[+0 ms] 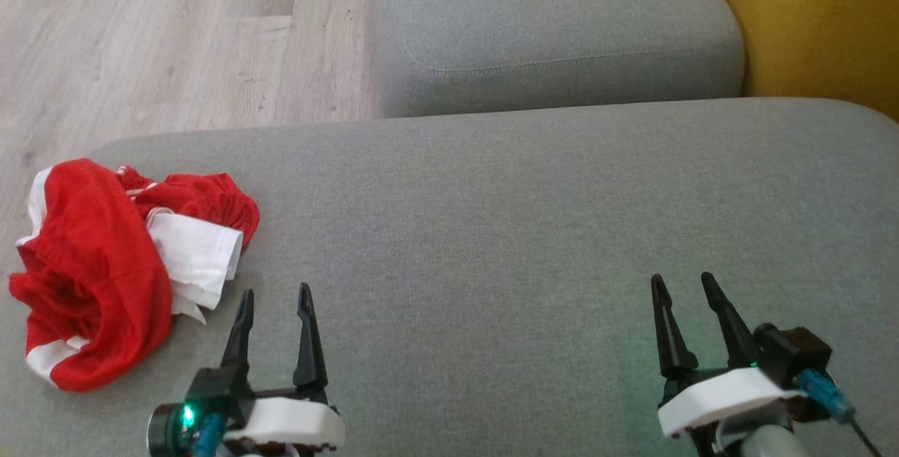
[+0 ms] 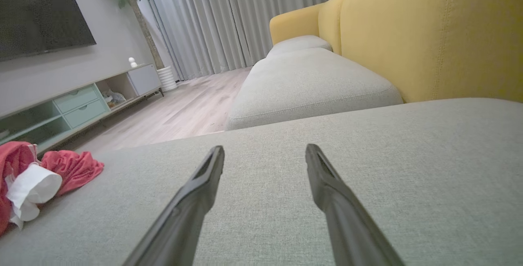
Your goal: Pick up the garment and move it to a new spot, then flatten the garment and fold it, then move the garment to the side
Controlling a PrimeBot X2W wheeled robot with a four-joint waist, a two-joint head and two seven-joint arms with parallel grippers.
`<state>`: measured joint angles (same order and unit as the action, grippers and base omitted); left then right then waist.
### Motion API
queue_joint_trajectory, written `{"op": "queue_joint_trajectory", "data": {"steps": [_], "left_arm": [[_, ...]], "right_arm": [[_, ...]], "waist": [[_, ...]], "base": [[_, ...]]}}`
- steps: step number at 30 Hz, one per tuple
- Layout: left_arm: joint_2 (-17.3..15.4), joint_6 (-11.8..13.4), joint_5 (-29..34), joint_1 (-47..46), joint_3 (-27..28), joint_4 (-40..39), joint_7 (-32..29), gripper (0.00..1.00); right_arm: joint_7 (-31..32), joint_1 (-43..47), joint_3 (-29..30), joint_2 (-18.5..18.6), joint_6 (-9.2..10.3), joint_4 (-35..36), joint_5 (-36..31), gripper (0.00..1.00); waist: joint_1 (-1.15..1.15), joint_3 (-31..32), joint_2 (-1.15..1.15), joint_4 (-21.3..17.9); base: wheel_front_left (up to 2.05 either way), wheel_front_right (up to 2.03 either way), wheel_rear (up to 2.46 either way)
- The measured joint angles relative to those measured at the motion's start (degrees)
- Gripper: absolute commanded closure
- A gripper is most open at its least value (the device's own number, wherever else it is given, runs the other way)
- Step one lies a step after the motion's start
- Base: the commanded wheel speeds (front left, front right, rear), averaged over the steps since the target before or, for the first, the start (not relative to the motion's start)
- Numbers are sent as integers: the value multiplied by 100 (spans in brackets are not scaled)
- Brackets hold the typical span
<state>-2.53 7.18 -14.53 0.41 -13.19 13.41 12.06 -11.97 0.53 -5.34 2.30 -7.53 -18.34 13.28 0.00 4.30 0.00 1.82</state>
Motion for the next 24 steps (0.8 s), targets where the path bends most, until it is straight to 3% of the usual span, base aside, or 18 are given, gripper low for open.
{"op": "queue_joint_trajectory", "data": {"steps": [14, 24], "left_arm": [[-7, 242, 626, 4, -76, 216, 224, 0], [-7, 244, 652, 4, -88, 229, 224, 0]], "right_arm": [[-231, -1, 58, 2, 0, -125, -1132, 0], [-234, -1, 49, 3, 0, -163, -1169, 0]], "waist": [[0, 48, 0, -17], [0, 48, 0, -24]], "base": [[0, 0, 0], [0, 0, 0]]}}
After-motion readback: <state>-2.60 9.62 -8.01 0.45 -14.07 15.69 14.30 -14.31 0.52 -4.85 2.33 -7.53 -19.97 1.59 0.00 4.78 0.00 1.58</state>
